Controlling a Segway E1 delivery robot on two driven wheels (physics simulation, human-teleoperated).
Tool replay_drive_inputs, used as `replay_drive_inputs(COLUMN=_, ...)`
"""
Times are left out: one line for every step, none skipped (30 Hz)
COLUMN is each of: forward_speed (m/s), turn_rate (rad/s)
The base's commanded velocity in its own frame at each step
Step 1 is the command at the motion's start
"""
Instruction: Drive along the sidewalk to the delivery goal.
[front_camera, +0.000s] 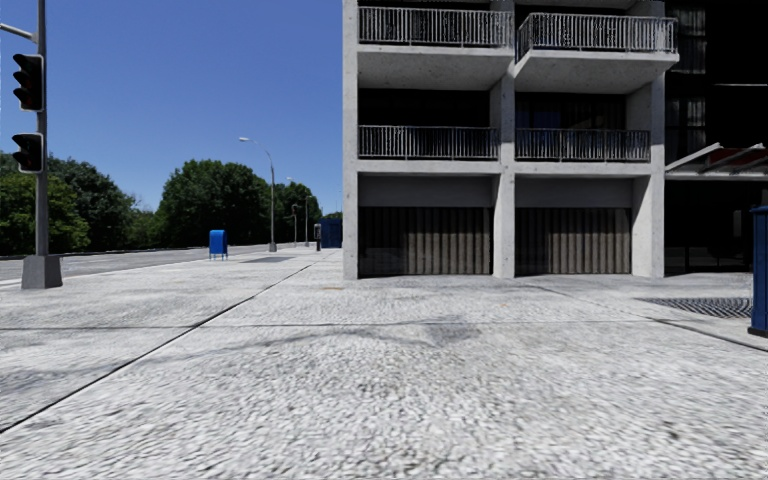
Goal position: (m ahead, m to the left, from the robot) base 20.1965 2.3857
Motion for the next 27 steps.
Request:
replay_drive_inputs(forward_speed=1.33, turn_rate=0.20)
replay_drive_inputs(forward_speed=1.31, turn_rate=0.21)
replay_drive_inputs(forward_speed=1.29, turn_rate=0.21)
replay_drive_inputs(forward_speed=1.27, turn_rate=0.23)
replay_drive_inputs(forward_speed=1.27, turn_rate=0.23)
replay_drive_inputs(forward_speed=1.27, turn_rate=0.25)
replay_drive_inputs(forward_speed=1.27, turn_rate=0.27)
replay_drive_inputs(forward_speed=1.26, turn_rate=0.28)
replay_drive_inputs(forward_speed=1.26, turn_rate=0.29)
replay_drive_inputs(forward_speed=1.26, turn_rate=0.29)
replay_drive_inputs(forward_speed=1.26, turn_rate=0.29)
replay_drive_inputs(forward_speed=1.26, turn_rate=0.29)
replay_drive_inputs(forward_speed=1.25, turn_rate=0.29)
replay_drive_inputs(forward_speed=1.25, turn_rate=0.29)
replay_drive_inputs(forward_speed=1.25, turn_rate=0.29)
replay_drive_inputs(forward_speed=1.25, turn_rate=0.29)
replay_drive_inputs(forward_speed=1.25, turn_rate=0.29)
replay_drive_inputs(forward_speed=1.25, turn_rate=0.29)
replay_drive_inputs(forward_speed=1.25, turn_rate=0.29)
replay_drive_inputs(forward_speed=1.25, turn_rate=0.29)
replay_drive_inputs(forward_speed=1.25, turn_rate=0.29)
replay_drive_inputs(forward_speed=1.25, turn_rate=0.29)
replay_drive_inputs(forward_speed=1.25, turn_rate=0.30)
replay_drive_inputs(forward_speed=1.25, turn_rate=0.30)
replay_drive_inputs(forward_speed=1.25, turn_rate=0.31)
replay_drive_inputs(forward_speed=1.25, turn_rate=0.31)
replay_drive_inputs(forward_speed=1.25, turn_rate=0.32)
